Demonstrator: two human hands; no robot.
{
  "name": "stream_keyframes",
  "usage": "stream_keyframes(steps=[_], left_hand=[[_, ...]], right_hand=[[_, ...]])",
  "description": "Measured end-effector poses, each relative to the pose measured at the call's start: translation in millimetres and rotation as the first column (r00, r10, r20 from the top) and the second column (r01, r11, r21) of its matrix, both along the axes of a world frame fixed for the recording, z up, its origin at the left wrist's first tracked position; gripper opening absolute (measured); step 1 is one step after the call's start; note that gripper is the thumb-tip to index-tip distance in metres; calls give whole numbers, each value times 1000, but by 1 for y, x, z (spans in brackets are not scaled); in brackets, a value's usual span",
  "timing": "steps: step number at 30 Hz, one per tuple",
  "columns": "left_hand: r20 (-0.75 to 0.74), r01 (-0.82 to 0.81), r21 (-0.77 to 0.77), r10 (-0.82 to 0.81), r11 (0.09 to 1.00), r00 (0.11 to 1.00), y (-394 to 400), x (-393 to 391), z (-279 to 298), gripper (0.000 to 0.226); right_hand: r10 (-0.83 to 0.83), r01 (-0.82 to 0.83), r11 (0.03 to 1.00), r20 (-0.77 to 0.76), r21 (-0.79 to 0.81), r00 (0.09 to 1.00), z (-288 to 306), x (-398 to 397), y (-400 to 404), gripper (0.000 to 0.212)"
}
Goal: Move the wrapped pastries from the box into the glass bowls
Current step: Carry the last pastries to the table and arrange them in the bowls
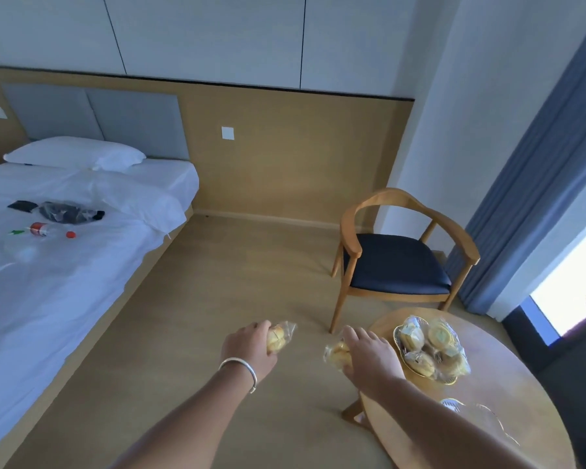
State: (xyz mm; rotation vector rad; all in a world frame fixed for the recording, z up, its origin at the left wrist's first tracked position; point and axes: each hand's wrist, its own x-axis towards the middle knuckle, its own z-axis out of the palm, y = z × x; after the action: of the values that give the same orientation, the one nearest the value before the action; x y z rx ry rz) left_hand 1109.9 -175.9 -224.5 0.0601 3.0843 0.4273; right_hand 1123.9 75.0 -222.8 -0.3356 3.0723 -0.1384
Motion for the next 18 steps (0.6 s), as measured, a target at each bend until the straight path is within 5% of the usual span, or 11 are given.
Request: stream_keyframes(steps=[18], left_hand=[[22,356,-24,-356,934,934,170,-200,8,31]], right_hand=[[-377,376,923,-4,-84,926,-10,-127,143,59]])
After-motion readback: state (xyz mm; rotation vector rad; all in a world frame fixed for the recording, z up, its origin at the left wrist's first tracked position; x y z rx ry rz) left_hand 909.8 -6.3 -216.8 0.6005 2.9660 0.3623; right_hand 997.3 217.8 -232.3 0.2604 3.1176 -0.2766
